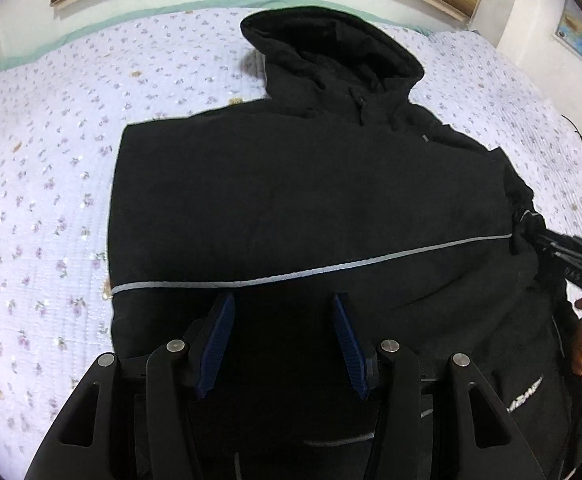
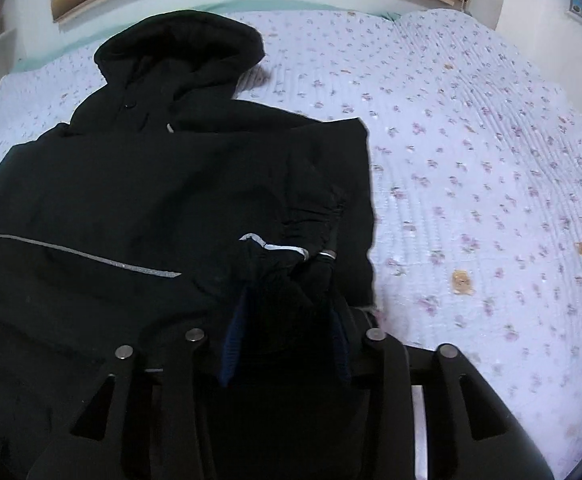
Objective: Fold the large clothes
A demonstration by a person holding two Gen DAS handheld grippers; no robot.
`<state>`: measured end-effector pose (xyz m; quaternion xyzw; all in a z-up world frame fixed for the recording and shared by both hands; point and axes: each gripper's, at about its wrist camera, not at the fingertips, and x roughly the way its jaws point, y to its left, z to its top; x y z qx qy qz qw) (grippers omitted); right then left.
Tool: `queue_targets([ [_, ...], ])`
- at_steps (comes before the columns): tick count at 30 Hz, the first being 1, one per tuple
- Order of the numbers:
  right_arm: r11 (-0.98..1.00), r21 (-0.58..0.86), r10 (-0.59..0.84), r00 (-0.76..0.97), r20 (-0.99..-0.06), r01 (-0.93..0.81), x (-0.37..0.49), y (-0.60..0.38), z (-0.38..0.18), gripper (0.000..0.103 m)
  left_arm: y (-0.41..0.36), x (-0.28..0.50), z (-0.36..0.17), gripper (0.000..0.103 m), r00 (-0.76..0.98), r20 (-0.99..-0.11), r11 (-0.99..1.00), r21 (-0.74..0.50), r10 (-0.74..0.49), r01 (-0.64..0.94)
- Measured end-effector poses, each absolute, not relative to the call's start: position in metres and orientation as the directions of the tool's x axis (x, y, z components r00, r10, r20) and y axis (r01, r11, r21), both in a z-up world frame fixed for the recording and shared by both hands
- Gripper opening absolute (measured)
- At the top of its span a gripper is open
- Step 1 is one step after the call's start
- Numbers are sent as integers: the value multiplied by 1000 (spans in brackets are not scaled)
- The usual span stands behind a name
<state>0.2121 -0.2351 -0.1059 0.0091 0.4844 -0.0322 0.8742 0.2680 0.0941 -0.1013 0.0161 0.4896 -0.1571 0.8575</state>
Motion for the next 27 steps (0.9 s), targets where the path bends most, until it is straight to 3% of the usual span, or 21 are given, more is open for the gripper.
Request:
queue_targets([
  [1, 995, -18, -68, 560, -826, 95, 207, -236, -92, 59, 97, 265, -93, 52, 477, -829, 942, -165, -292, 291],
  [3, 992, 33, -52, 634, -772, 121, 196, -234, -64, 81, 103, 261, -77, 52, 489, -778, 911, -262, -394, 317],
  [5, 990, 130, 55, 696, -716, 56, 195, -219, -40, 89, 100, 259, -69, 53, 504, -756, 903, -287, -418, 318],
  [9, 995, 82, 102, 627, -772, -61, 229, -161, -51, 89, 85, 278, -85, 54, 508, -791, 934, -226, -342, 277],
  [13, 997, -65, -40, 441, -896, -41, 267, -136, -132, 85, 93, 290, -122, 53, 471, -815, 937, -246, -339, 248],
  [15, 999, 25, 34, 476, -879, -26, 263, -148, -145, 88, 96, 290, -125, 53, 468, -806, 928, -265, -363, 262],
  [19, 998, 40, 61, 488, -871, -54, 256, -153, -139, 88, 94, 290, -128, 53, 474, -806, 929, -250, -355, 273],
  [21, 997, 47, 75, 511, -856, -68, 239, -159, -124, 76, 97, 280, -120, 53, 492, -792, 927, -248, -360, 280],
  [23, 993, 65, 110, 583, -805, -98, 208, -171, -102, 75, 105, 260, -108, 54, 515, -748, 905, -299, -419, 302],
  [25, 998, -2, 42, 626, -778, -70, 186, -180, -97, 75, 115, 241, -96, 54, 554, -698, 891, -332, -454, 311],
  [27, 996, -64, -19, 580, -815, -57, 187, -185, -114, 75, 122, 239, -100, 54, 588, -729, 937, -269, -350, 224],
])
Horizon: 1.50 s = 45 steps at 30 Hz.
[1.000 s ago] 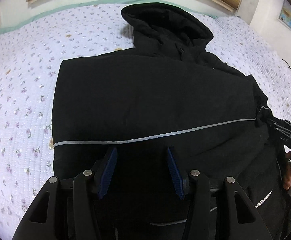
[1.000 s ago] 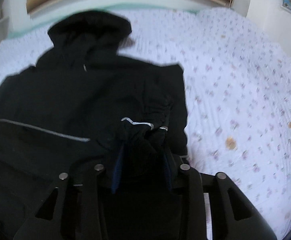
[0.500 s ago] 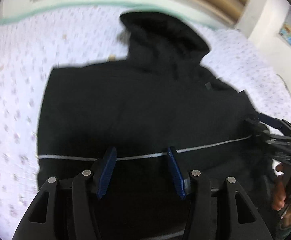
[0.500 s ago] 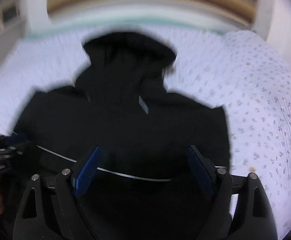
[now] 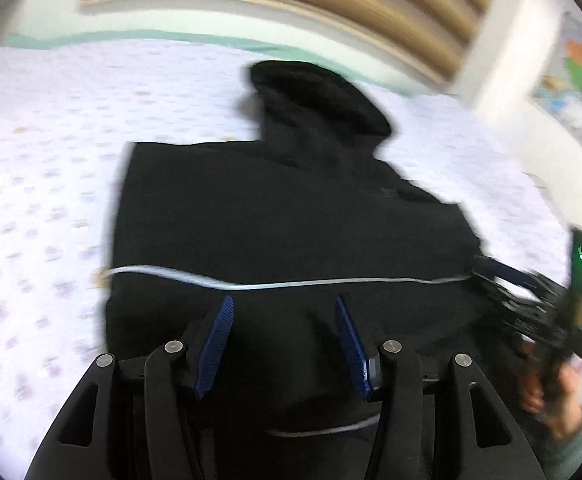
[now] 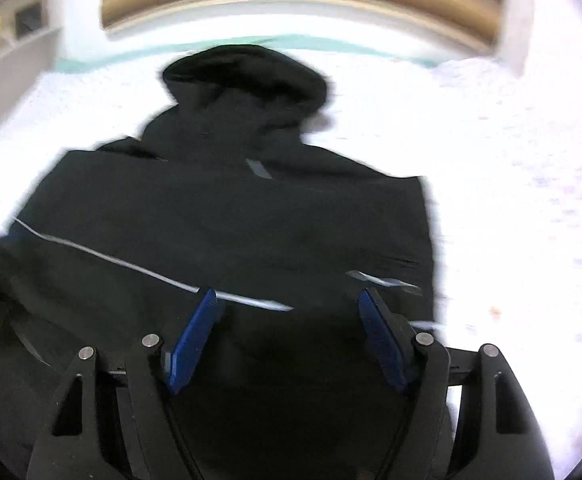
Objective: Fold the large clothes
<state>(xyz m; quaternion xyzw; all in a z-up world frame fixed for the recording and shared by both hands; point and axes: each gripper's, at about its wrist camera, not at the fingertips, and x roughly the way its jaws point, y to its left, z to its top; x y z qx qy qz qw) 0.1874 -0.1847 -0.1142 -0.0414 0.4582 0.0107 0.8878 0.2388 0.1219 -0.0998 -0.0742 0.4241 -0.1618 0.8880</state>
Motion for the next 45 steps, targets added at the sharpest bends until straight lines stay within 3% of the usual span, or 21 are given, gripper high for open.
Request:
queue_targets([
  [2, 995, -58, -1, 549, -836, -86, 188, -190, -136, 76, 128, 252, -125, 53, 532, -780, 944, -278, -329, 177],
  [4, 995, -58, -2, 577, -817, -79, 184, -190, -139, 78, 130, 252, -131, 53, 546, -767, 942, -287, -336, 176],
  [8, 994, -92, -40, 614, -788, -53, 178, -184, -143, 80, 117, 243, -131, 54, 596, -755, 961, -191, -273, 198],
  [12, 998, -53, -26, 621, -783, -26, 168, -187, -141, 81, 122, 238, -131, 54, 621, -723, 953, -216, -302, 212],
  [17, 999, 39, 36, 532, -846, -6, 187, -206, -132, 84, 114, 253, -120, 54, 541, -796, 960, -184, -271, 211],
  [22, 971, 233, 188, 433, -882, 53, 210, -241, -71, 84, 116, 272, -48, 54, 486, -807, 941, -255, -335, 224],
  [27, 956, 276, 195, 495, -847, 94, 258, -269, 16, 84, 113, 312, 49, 55, 540, -758, 929, -272, -367, 250],
  [30, 956, 276, 183, 534, -826, 98, 295, -270, 55, 84, 103, 345, 83, 62, 557, -756, 938, -244, -344, 248],
  [33, 959, 271, 182, 550, -815, 84, 331, -262, 67, 84, 94, 386, 96, 62, 567, -765, 950, -206, -305, 233],
  [37, 964, 255, 181, 512, -840, 76, 397, -249, 37, 82, 85, 455, 71, 63, 547, -802, 968, -157, -241, 196],
  [45, 949, 294, 226, 402, -887, 116, 495, -249, -67, 76, 63, 560, -33, 62, 466, -861, 976, -137, -201, 168],
])
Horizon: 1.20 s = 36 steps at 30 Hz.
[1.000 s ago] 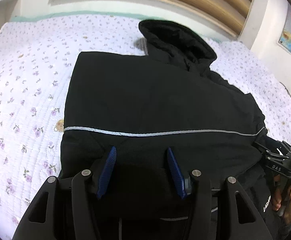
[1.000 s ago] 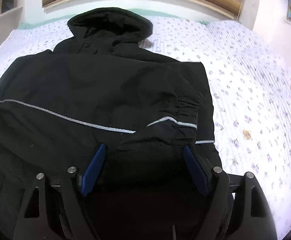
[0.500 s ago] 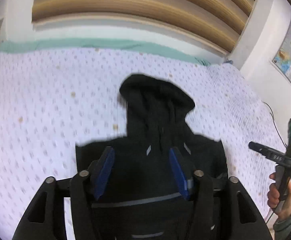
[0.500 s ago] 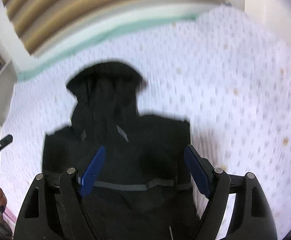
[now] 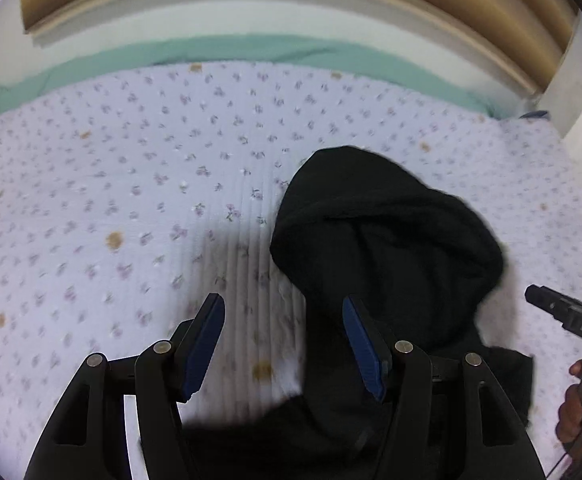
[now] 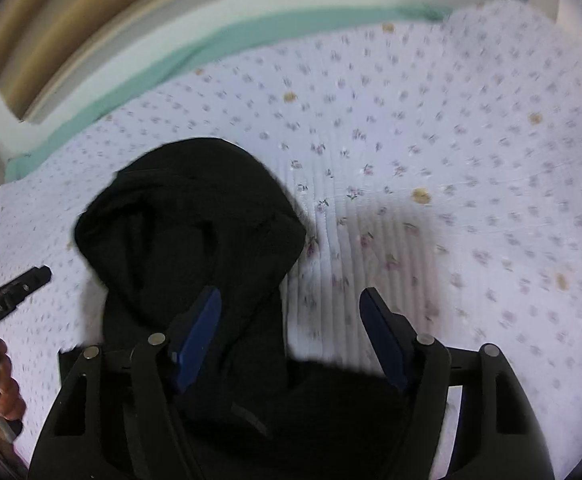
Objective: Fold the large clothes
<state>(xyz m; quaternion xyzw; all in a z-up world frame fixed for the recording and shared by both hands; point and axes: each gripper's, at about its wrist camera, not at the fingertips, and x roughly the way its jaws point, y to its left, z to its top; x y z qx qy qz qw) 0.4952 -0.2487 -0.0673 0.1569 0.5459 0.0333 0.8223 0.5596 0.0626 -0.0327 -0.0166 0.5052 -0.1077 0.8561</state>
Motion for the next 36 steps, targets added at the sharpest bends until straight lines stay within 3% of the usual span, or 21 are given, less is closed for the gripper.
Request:
queue_targets([
  [4, 938, 325, 260, 370, -892, 123, 525, -244, -99, 76, 54, 589, -64, 62, 438, -877, 979, -153, -199, 138],
  [5, 935, 334, 274, 363, -891, 115, 532, -241, -106, 71, 53, 597, -73, 62, 430, -882, 980, -154, -192, 123],
  [7, 941, 325, 277, 339, -899, 93, 545, -232, -120, 47, 54, 610, -88, 61, 423, -883, 979, -178, -203, 99],
  [8, 954, 285, 239, 341, -909, 92, 547, -229, -124, 23, 56, 614, -91, 48, 428, -880, 979, -184, -203, 87],
  [9, 965, 244, 195, 356, -914, 97, 547, -229, -122, 10, 61, 618, -94, 15, 429, -876, 975, -209, -221, 75],
  [12, 955, 278, 201, 466, -862, 102, 526, -249, -91, 6, 90, 612, -83, 12, 449, -832, 939, -340, -327, 53],
  [15, 964, 261, 197, 510, -838, 56, 500, -252, -78, 6, 114, 593, -73, 17, 459, -774, 886, -458, -437, 72],
  [19, 978, 205, 174, 360, -917, 49, 507, -236, -138, 6, 106, 601, -136, 19, 314, -879, 928, -372, -359, 18],
  [22, 980, 199, 188, 291, -938, 8, 516, -227, -159, 8, 103, 603, -146, 21, 309, -880, 928, -371, -361, 26],
  [25, 981, 189, 190, 314, -930, -33, 508, -231, -135, 18, 104, 592, -125, 31, 330, -877, 935, -347, -350, 70],
  [27, 976, 209, 217, 334, -917, -61, 492, -239, -115, 24, 110, 575, -107, 47, 356, -871, 940, -322, -340, 110],
  [28, 971, 226, 237, 343, -909, -73, 484, -243, -106, 30, 115, 568, -98, 48, 366, -866, 940, -317, -340, 123],
  [30, 961, 258, 276, 374, -886, -96, 470, -248, -86, 51, 123, 551, -78, 48, 394, -853, 940, -310, -342, 144],
  [36, 944, 304, 328, 467, -821, -129, 508, -224, -46, 55, 92, 564, -16, 49, 498, -763, 911, -332, -413, 246],
])
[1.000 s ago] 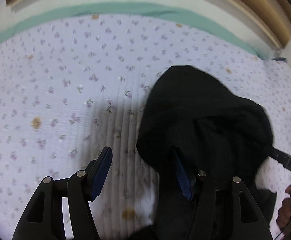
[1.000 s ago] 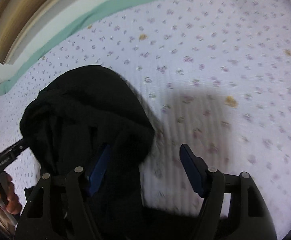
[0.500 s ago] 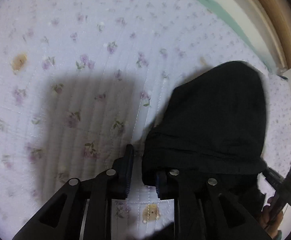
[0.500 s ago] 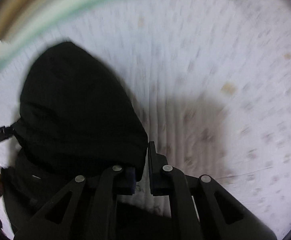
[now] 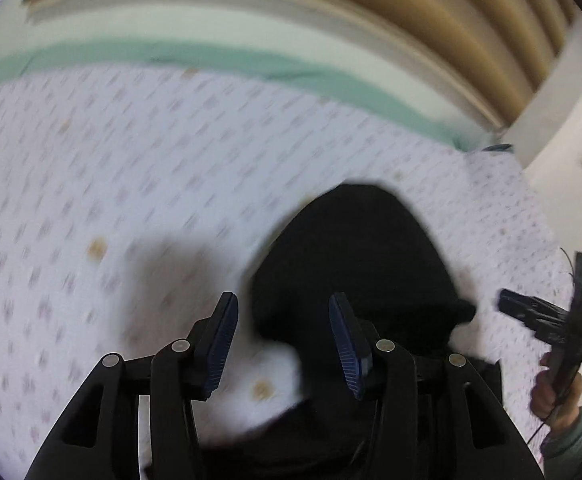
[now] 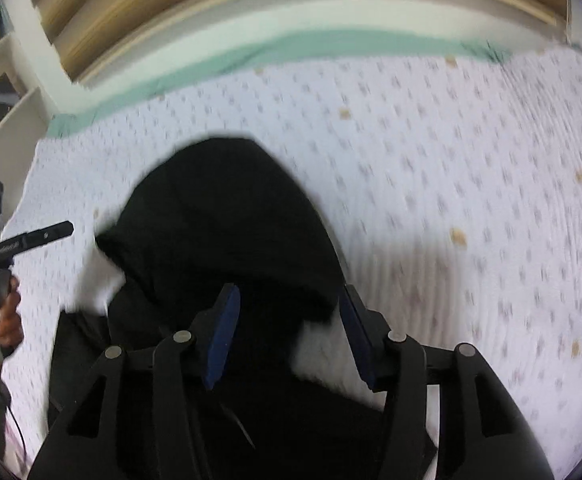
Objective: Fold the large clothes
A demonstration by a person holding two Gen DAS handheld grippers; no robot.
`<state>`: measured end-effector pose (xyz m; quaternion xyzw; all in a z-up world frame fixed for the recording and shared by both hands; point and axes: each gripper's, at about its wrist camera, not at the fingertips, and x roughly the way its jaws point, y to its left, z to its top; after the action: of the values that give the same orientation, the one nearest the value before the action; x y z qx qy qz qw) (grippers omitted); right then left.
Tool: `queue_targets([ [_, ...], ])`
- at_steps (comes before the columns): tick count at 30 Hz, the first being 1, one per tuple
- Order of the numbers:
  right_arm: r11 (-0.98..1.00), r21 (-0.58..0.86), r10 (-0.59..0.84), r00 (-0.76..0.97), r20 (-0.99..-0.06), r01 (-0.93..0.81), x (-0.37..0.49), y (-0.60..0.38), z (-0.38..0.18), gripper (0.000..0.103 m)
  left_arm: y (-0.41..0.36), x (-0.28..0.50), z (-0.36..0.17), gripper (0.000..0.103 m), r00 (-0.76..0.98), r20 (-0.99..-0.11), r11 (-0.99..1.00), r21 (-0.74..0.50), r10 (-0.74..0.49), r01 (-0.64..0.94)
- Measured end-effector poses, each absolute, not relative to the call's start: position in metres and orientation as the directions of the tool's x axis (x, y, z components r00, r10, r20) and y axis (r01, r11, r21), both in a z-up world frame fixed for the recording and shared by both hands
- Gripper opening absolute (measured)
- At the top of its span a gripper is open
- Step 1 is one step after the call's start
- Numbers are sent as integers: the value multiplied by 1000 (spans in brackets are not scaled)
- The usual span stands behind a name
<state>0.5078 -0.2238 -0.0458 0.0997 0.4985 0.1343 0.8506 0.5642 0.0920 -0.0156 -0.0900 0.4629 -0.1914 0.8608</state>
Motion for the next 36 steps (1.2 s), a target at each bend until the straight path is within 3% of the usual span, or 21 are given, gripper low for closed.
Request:
queue_targets([
  [3, 950, 289, 310, 415, -855, -115, 538, -206, -84, 55, 64, 587, -35, 49, 462, -782, 906, -325, -418, 269],
  [6, 955, 291, 296, 277, -914, -60, 547, -199, -145, 55, 50, 610, -96, 49, 339, -874, 934, -293, -348, 205],
  [9, 953, 297, 299, 303, -905, -51, 544, -201, -158, 54, 53, 612, -134, 50, 319, -882, 937, -306, -346, 169],
  [13, 956, 275, 293, 318, -902, -100, 537, -193, -134, 55, 55, 605, -125, 50, 353, -871, 938, -294, -342, 182],
  [19, 933, 276, 357, 485, -798, -233, 563, -156, -54, 56, 55, 593, -107, 50, 403, -846, 935, -285, -349, 210],
  [22, 938, 230, 328, 455, -828, -259, 602, -124, -65, 55, 57, 596, -112, 50, 399, -857, 941, -252, -326, 227],
  [27, 962, 171, 232, 310, -922, -211, 627, -105, -147, 55, 55, 601, -122, 50, 394, -862, 944, -245, -317, 223],
  [32, 937, 263, 330, 340, -881, -228, 608, -134, -109, 55, 50, 600, -114, 50, 398, -859, 942, -246, -321, 229],
  [36, 946, 224, 303, 388, -871, -234, 565, -173, -79, 55, 59, 590, -81, 50, 429, -793, 900, -351, -433, 259],
])
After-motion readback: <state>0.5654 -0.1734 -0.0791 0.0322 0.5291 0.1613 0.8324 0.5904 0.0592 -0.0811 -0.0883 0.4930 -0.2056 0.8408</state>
